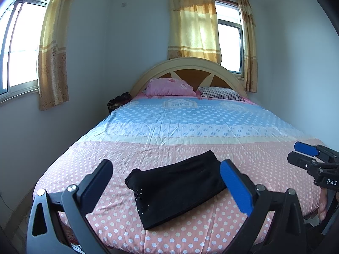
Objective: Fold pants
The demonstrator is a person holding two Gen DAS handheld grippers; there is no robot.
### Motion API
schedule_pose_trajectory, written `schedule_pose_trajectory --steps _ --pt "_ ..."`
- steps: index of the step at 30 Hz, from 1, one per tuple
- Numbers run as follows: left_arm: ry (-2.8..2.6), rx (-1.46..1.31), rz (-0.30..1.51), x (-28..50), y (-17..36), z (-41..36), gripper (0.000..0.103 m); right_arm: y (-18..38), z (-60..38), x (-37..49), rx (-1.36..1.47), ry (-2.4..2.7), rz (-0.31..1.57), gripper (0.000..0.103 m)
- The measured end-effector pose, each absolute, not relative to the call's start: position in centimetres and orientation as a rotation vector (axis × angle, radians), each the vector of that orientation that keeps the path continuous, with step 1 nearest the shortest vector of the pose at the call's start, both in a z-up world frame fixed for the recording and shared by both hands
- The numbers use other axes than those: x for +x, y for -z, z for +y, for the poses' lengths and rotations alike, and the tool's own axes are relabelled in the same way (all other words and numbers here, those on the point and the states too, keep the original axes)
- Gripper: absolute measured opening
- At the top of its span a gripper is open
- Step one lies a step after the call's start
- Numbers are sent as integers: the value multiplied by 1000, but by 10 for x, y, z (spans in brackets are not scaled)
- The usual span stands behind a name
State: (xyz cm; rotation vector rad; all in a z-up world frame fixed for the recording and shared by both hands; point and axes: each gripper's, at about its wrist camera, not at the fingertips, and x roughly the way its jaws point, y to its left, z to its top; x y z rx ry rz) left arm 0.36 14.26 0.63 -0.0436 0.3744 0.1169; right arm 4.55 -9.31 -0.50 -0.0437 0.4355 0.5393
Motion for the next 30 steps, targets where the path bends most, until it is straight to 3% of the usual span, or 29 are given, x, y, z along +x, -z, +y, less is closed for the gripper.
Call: schedule_pose_trajectory --steps 30 --pt "-177 -33 383 6 -5 142 103 14 -92 42 -58 -547 453 67"
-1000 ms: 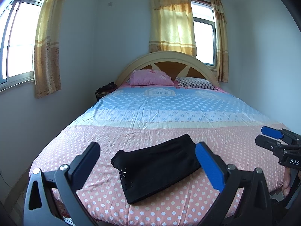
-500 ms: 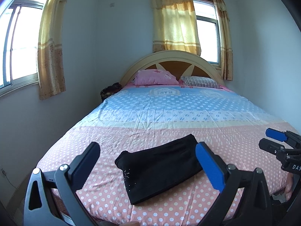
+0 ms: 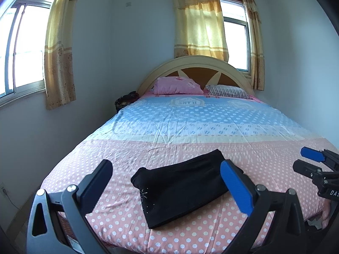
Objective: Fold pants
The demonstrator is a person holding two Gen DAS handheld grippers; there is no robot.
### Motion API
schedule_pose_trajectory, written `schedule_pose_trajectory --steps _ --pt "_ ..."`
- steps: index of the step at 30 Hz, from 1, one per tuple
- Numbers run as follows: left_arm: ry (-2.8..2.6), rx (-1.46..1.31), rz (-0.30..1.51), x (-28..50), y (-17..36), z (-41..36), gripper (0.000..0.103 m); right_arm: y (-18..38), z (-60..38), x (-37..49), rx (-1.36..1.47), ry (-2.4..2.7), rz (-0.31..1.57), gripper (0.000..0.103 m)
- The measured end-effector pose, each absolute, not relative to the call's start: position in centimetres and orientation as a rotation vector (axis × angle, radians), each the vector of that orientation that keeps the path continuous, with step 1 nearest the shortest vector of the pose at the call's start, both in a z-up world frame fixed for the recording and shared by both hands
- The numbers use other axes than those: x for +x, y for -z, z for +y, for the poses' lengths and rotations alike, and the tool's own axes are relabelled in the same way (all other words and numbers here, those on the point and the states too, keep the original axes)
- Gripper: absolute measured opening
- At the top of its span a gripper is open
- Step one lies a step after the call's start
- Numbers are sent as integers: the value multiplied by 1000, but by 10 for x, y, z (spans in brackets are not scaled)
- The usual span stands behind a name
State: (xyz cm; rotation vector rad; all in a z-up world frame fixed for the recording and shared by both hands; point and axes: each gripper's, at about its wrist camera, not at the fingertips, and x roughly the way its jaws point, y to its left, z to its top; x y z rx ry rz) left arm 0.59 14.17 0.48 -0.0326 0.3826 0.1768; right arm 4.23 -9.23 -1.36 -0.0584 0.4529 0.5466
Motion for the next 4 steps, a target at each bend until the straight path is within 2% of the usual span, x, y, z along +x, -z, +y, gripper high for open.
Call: schedule_pose_trajectory --steps 4 --pt "-180 -19 368 4 -5 140 103 15 -95 43 -54 -541 455 67"
